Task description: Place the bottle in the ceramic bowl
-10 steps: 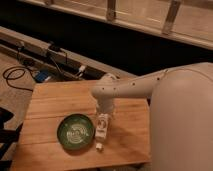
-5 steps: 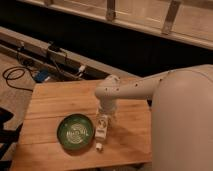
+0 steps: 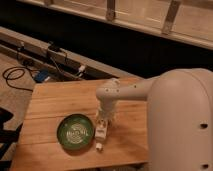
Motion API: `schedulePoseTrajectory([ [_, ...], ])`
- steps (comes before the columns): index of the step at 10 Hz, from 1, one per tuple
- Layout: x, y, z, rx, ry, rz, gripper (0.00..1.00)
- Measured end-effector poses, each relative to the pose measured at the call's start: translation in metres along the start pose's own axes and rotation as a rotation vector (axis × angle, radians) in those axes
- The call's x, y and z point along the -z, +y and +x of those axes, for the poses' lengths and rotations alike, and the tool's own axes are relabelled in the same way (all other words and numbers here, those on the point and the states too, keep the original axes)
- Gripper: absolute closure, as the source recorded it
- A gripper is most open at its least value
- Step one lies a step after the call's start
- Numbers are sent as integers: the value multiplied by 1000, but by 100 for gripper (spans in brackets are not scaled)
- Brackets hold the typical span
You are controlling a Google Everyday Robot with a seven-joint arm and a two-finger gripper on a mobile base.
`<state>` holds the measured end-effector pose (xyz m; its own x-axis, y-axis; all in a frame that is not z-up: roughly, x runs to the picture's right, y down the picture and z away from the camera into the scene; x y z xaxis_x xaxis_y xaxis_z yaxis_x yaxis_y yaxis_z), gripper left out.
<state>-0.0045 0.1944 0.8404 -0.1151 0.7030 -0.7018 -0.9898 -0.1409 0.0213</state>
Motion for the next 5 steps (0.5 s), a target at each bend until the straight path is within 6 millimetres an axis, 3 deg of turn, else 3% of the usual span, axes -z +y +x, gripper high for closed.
schedulePoseTrajectory([
  [3, -12, 7, 3, 50, 31, 5, 57],
  [5, -8, 8, 5, 65, 19, 17, 79],
])
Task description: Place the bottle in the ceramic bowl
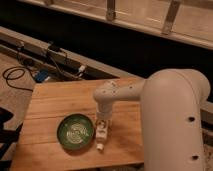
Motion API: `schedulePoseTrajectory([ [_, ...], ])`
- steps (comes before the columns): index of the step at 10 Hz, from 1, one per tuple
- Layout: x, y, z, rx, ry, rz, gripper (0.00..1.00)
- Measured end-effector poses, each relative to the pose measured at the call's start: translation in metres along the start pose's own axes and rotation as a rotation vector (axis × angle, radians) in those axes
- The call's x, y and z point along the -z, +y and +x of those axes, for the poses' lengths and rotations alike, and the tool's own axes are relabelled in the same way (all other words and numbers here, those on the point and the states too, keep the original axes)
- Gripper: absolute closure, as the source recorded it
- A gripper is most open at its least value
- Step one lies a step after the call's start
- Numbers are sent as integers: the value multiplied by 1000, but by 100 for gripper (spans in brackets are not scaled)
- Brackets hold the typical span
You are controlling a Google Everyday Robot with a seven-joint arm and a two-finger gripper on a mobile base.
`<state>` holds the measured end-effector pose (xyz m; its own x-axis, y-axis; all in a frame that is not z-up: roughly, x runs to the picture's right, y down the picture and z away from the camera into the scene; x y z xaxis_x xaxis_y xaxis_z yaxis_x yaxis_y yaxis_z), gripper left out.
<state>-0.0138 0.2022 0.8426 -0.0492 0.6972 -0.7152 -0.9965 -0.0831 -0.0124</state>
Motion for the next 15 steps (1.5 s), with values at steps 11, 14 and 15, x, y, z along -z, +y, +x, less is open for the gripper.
schedulePoseTrajectory([
  [11, 105, 47, 14, 115, -216, -4, 100],
  [14, 83, 106, 26, 249, -160, -35, 100],
  [15, 71, 129, 31, 310, -127, -46, 99],
])
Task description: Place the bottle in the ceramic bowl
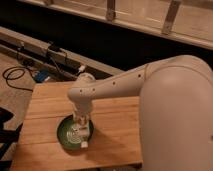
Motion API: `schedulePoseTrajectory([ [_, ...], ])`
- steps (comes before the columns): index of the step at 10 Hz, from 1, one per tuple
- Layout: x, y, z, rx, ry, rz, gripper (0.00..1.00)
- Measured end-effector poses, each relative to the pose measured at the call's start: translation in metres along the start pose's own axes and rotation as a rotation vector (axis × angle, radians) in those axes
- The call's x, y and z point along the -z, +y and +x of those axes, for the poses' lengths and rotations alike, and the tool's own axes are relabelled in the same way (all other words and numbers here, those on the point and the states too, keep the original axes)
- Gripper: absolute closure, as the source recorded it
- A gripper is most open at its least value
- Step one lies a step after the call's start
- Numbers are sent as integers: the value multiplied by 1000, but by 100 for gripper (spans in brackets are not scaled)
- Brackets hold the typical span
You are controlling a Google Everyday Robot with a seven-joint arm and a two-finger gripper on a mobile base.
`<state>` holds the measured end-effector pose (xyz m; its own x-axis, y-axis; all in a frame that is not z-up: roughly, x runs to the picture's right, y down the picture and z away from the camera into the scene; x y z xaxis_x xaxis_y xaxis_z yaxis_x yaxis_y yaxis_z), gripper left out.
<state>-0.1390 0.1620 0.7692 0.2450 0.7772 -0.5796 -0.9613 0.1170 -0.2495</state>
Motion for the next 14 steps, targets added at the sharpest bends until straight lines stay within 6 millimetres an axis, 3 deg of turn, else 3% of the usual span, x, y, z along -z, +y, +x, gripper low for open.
schedulePoseTrajectory([
  [2, -7, 13, 0, 29, 25, -9, 96],
  [4, -7, 10, 1, 25, 28, -3, 99],
  [5, -7, 11, 1, 27, 29, -3, 96],
  [12, -7, 10, 0, 25, 27, -5, 26],
  [14, -7, 11, 0, 25, 27, -5, 20],
])
